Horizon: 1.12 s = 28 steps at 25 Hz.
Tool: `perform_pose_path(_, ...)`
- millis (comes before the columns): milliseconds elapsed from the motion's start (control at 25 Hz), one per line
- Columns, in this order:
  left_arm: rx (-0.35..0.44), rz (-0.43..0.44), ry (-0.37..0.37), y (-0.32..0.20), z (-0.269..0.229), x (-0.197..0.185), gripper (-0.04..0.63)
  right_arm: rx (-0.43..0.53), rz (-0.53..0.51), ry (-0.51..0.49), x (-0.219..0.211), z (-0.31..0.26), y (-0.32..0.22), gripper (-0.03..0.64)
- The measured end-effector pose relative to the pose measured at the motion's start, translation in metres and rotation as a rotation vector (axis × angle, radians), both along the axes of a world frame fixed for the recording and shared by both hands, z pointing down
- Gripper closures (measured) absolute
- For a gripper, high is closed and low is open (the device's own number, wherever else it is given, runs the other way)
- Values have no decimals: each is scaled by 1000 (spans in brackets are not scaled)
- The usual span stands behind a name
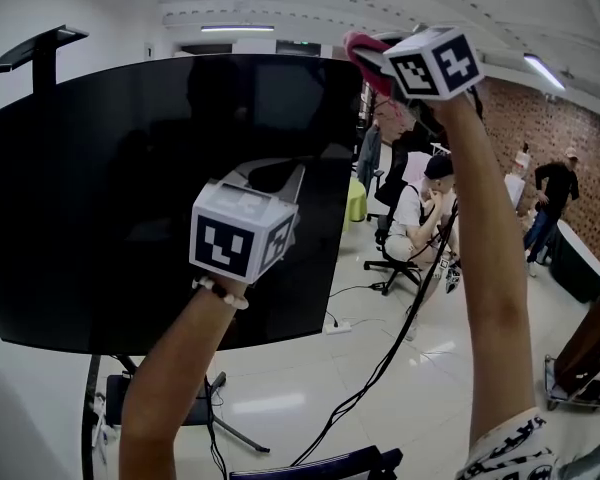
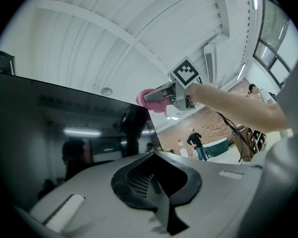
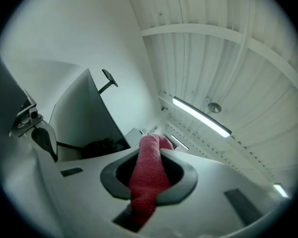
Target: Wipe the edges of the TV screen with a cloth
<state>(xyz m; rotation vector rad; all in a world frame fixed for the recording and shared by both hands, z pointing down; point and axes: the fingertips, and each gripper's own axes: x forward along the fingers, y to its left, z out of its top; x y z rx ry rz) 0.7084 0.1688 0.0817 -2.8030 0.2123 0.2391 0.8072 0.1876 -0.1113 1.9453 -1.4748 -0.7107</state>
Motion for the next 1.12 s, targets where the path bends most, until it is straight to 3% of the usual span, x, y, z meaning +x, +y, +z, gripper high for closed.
perform_pose_path(160,-7,0,0,-16,-2,-11,594,124,-31,-52,-12,-34,-10,557)
perform_pose_path(240,-10,1,-2,-27,-3,-21,594,91,-16,-64,-18,-32,-23,557)
perform_pose_path(400,-15,-3,0,-39,-2,-42,594,17,137,-21,-9,-11,-30,557)
perform_pose_path(600,-12,-3,11,-40,-3,-55,594,2,202,-94,10,6,-16,557)
perform_pose_path(720,-6,0,10,-44,-2,-63,594,9,175,-133,3,12,-19,557)
perform_pose_path(920,-4,-22,15,-68,-11,-86,593,-15,84,-142,-44,10,-54,557)
perform_pose_path(1120,-56,-42,18,-108,-13,-108,594,-30,24,-141,-85,7,-97,557)
